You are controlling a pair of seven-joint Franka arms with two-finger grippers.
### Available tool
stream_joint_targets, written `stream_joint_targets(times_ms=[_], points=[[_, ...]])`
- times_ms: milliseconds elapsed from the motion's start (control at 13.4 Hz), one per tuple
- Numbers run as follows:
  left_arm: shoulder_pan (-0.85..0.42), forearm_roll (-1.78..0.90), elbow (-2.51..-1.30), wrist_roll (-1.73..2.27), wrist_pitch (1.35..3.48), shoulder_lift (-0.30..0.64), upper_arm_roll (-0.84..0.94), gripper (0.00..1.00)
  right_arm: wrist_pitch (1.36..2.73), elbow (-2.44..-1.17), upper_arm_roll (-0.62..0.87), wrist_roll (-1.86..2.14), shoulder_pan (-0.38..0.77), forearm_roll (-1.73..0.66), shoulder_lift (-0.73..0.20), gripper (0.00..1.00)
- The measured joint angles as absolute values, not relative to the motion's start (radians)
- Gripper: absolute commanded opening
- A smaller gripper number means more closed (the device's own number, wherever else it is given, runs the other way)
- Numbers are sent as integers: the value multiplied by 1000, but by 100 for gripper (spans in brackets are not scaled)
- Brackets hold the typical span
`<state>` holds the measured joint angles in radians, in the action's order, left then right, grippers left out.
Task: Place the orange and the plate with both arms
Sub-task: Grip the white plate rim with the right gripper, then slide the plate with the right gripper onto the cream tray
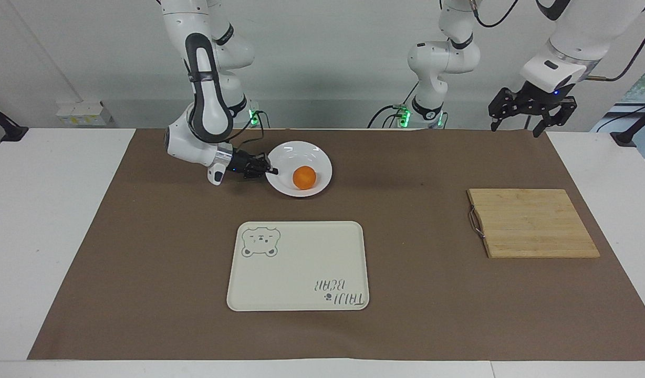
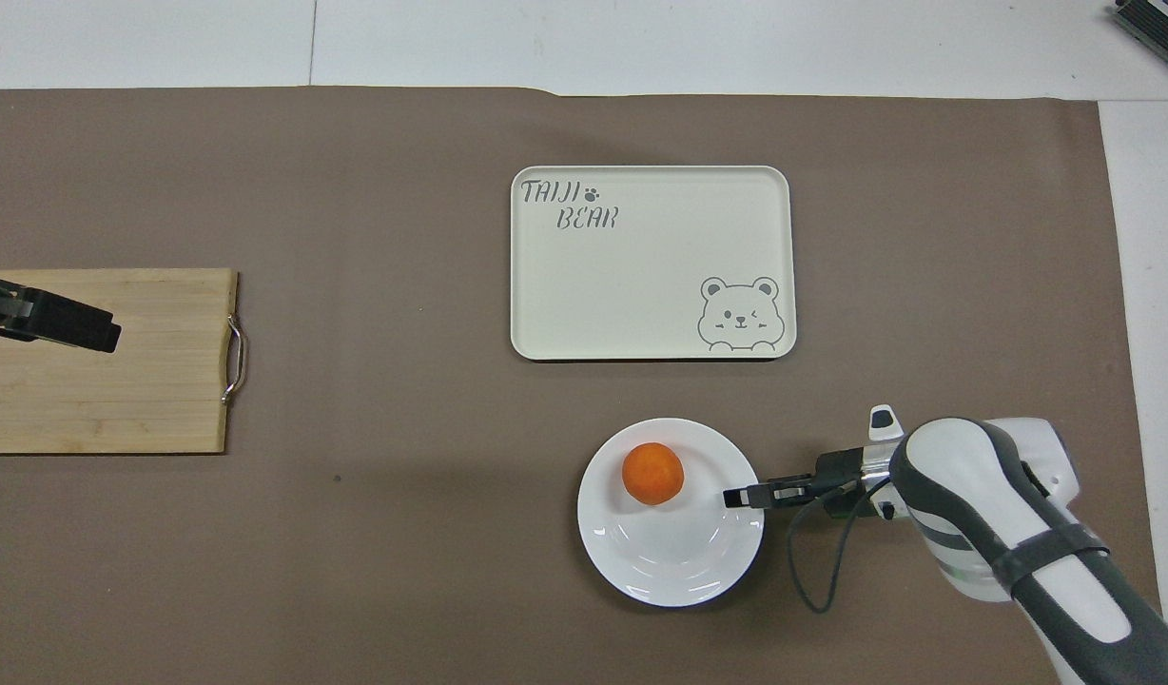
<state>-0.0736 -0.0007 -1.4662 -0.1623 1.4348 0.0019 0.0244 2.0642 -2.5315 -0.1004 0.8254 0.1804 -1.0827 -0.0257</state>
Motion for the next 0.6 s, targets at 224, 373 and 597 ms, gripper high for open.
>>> stream_joint_targets(times_ms=[224, 373, 597], points=[[-74, -1, -1466, -162, 1436, 2, 30, 100, 2061, -2498, -100, 862, 181, -1083, -29, 0], [-74, -1, -1466, -162, 1437, 1, 31, 100, 2050, -2466, -101, 862, 180, -1083, -33, 0], [-74, -1, -1466, -162, 1443, 1, 31, 100, 2043, -2407, -102, 849, 180, -1083, -56, 0]])
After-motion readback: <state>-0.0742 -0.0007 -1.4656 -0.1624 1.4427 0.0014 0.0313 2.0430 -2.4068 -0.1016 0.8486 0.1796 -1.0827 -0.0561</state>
